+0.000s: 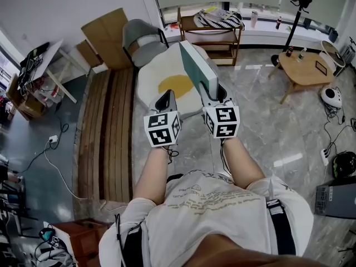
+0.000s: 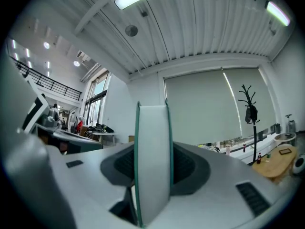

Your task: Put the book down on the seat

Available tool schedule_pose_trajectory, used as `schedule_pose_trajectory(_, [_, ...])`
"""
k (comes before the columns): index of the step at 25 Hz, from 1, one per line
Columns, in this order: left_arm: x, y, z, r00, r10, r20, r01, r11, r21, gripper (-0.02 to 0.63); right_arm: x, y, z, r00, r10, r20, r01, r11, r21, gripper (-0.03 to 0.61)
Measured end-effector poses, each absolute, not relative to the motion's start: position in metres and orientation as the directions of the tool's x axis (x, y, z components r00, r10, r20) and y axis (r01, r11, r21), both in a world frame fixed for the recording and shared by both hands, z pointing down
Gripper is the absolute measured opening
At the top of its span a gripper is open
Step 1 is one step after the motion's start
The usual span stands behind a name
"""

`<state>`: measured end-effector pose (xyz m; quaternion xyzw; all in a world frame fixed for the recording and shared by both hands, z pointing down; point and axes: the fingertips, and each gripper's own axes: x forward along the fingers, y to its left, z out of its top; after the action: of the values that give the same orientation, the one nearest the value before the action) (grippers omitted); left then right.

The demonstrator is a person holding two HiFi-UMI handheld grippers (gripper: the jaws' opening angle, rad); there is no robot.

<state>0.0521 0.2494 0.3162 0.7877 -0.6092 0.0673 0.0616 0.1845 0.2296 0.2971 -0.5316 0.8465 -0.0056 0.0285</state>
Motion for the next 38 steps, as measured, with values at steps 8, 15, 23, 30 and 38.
schedule_pose_trajectory(8, [0.057,0.256,0.322,0.215,-0.955,0.203,-0.976,-0.220,-0.001,0.020,0.192,0.232,0.307,-0.453,-0.891,-0.043,-0.887,0.455,-0.082,0.173])
schedule_pose_trajectory(15, [0.046,0.250,0.345,0.215,-0.950,0.224,-0.976,-0.214,0.031,0.020,0.177,0.231,0.326,-0.472,-0.881,-0.036,-0.877,0.473,-0.085,0.173])
schedule_pose_trajectory(23, [0.064,0.213,0.352,0.265,-0.937,0.226,-0.964,-0.258,0.059,0.020,0.193,0.201,0.330,-0.447,-0.894,-0.020,-0.891,0.447,-0.075,0.173])
schedule_pose_trajectory(30, [0.059,0.165,0.352,0.289,-0.928,0.234,-0.957,-0.282,0.060,0.020,0.190,0.158,0.332,-0.428,-0.904,-0.015,-0.901,0.428,-0.076,0.173])
schedule_pose_trajectory(38, [0.045,0.104,0.351,0.314,-0.917,0.244,-0.949,-0.308,0.064,0.020,0.174,0.099,0.331,-0.413,-0.911,0.002,-0.908,0.411,-0.085,0.173])
